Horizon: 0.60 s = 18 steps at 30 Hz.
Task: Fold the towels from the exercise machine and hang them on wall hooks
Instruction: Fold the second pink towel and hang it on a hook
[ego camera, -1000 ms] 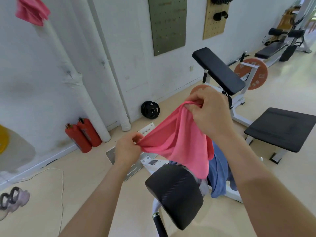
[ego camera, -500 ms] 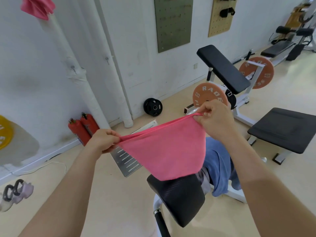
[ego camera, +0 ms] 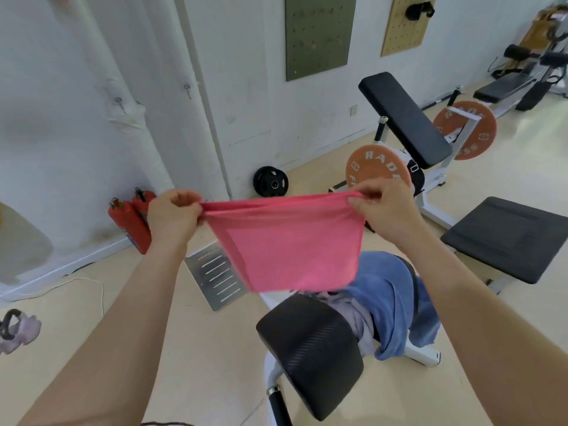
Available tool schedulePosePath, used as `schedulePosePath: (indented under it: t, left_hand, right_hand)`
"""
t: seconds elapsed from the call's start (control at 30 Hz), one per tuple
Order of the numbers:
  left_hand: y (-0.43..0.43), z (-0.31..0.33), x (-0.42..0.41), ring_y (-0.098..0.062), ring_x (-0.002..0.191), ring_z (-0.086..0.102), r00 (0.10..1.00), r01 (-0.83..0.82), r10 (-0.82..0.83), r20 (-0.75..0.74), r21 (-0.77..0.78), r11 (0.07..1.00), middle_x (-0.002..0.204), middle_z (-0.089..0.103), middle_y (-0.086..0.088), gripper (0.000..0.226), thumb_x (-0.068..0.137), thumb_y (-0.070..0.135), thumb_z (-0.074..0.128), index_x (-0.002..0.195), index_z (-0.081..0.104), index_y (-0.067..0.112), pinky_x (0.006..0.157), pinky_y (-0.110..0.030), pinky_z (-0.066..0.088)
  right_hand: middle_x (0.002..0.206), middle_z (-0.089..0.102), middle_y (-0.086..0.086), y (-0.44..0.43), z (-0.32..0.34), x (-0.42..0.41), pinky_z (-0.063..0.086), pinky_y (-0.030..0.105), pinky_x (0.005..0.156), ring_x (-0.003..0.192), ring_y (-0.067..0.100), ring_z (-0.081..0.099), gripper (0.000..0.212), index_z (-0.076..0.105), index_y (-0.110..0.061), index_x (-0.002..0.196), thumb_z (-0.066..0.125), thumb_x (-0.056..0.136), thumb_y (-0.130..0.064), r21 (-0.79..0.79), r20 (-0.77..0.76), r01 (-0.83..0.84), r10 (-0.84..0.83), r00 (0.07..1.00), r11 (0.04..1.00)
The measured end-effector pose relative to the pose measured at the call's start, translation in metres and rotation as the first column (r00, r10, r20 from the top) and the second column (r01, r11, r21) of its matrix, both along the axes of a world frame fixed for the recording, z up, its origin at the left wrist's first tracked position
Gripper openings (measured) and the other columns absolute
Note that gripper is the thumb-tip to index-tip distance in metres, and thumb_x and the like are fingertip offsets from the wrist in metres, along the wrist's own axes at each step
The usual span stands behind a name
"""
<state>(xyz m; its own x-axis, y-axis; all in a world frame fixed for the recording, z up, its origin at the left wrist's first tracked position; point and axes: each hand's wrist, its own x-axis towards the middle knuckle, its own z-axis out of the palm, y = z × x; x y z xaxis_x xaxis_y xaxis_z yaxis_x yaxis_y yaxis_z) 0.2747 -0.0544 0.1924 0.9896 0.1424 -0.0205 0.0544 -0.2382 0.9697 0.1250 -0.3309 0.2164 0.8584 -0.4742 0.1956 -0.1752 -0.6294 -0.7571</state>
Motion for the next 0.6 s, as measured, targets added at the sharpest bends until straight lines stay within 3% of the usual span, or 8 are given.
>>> schedulePosePath:
  t: [0.07, 0.13, 0.2, 0.27, 0.33, 0.47, 0.53, 0.6]
  left_hand:
    - [-0.001, 0.002, -0.004, -0.016, 0.053, 0.056, 0.998, -0.013, 0.011, 0.062, 0.026, 1.0, 0.074, 0.063, -0.005, 0.029, 0.079, -0.008, 0.055, 0.081, 0.065, 0.019, 0.035, -0.013, 0.039]
    - [0.002, -0.018, -0.015, -0.016, 0.056, 0.059, 0.998, 0.036, -0.035, 0.043, -0.022, 0.999, 0.078, 0.064, -0.007, 0.033, 0.079, -0.01, 0.055, 0.079, 0.065, 0.021, 0.042, -0.013, 0.045]
    - [0.005, -0.06, -0.039, -0.016, 0.062, 0.06, 0.992, 0.113, -0.114, -0.056, -0.016, 0.993, 0.078, 0.065, -0.006, 0.037, 0.079, -0.013, 0.055, 0.077, 0.067, 0.022, 0.05, -0.014, 0.049]
    - [0.007, -0.115, -0.07, -0.017, 0.061, 0.056, 0.957, 0.19, -0.18, -0.228, 0.023, 0.981, 0.074, 0.065, -0.006, 0.038, 0.077, -0.016, 0.056, 0.077, 0.069, 0.02, 0.056, -0.021, 0.049]
    - [0.014, -0.167, -0.1, -0.019, 0.059, 0.053, 0.884, 0.227, -0.197, -0.423, 0.022, 0.974, 0.072, 0.067, -0.01, 0.036, 0.074, -0.018, 0.058, 0.078, 0.073, 0.015, 0.061, -0.027, 0.046]
    - [0.031, -0.233, -0.145, -0.02, 0.056, 0.051, 0.644, 0.183, -0.164, -0.748, -0.058, 0.981, 0.063, 0.065, -0.013, 0.028, 0.073, -0.021, 0.058, 0.084, 0.074, -0.001, 0.051, -0.02, 0.048]
    - [0.035, -0.245, -0.163, -0.021, 0.061, 0.057, 0.492, 0.119, -0.201, -0.847, -0.163, 0.979, 0.072, 0.067, -0.018, 0.027, 0.078, -0.023, 0.052, 0.087, 0.071, -0.005, 0.049, -0.017, 0.052]
    - [0.036, -0.248, -0.172, -0.021, 0.058, 0.06, 0.443, 0.052, -0.202, -0.873, -0.199, 0.979, 0.071, 0.068, -0.02, 0.026, 0.081, -0.022, 0.049, 0.09, 0.069, -0.008, 0.048, -0.018, 0.053]
  right_hand:
    - [0.087, 0.064, 0.001, 0.001, 0.001, -0.007, 0.048, 0.03, 0.077, 0.078, 0.012, 0.056, 0.009, 0.074, -0.016, 0.09, 0.068, 0.084, -0.013, -0.088, 0.098, 0.066, -0.057, 0.994, 0.994]
    - [0.071, 0.056, -0.001, 0.001, -0.016, -0.024, 0.041, 0.025, 0.063, 0.061, 0.005, 0.046, 0.01, 0.071, -0.023, 0.086, 0.066, 0.085, -0.015, -0.056, 0.091, 0.08, -0.075, 0.993, 0.995]
    - [0.05, 0.049, -0.007, 0.004, -0.054, -0.044, 0.036, 0.022, 0.052, 0.047, 0.005, 0.041, 0.018, 0.067, -0.03, 0.081, 0.062, 0.089, -0.014, 0.093, -0.022, 0.099, -0.097, 0.995, 0.991]
    - [0.043, 0.054, -0.013, 0.008, -0.107, -0.067, 0.041, 0.023, 0.053, 0.042, 0.004, 0.047, 0.016, 0.068, -0.027, 0.085, 0.059, 0.091, -0.015, 0.169, -0.184, 0.187, -0.155, 0.971, 0.968]
    - [0.049, 0.063, -0.011, 0.013, -0.156, -0.089, 0.05, 0.026, 0.056, 0.048, 0.007, 0.059, 0.015, 0.072, -0.016, 0.09, 0.057, 0.09, -0.012, 0.304, -0.352, 0.312, -0.198, 0.915, 0.9]
    - [0.081, 0.073, 0.02, 0.027, -0.218, -0.126, 0.057, 0.024, 0.057, 0.066, 0.022, 0.069, 0.019, 0.07, 0.001, 0.09, 0.051, 0.09, -0.002, 0.524, -0.513, 0.473, -0.181, 0.839, 0.709]
    - [0.082, 0.072, 0.023, 0.032, -0.232, -0.139, 0.057, 0.027, 0.06, 0.068, 0.024, 0.07, 0.022, 0.07, 0.005, 0.087, 0.049, 0.09, -0.001, 0.551, -0.544, 0.527, -0.201, 0.815, 0.648]
    - [0.082, 0.072, 0.023, 0.032, -0.242, -0.147, 0.057, 0.027, 0.059, 0.067, 0.025, 0.07, 0.022, 0.069, 0.006, 0.085, 0.05, 0.091, -0.004, 0.586, -0.556, 0.571, -0.227, 0.8, 0.575]
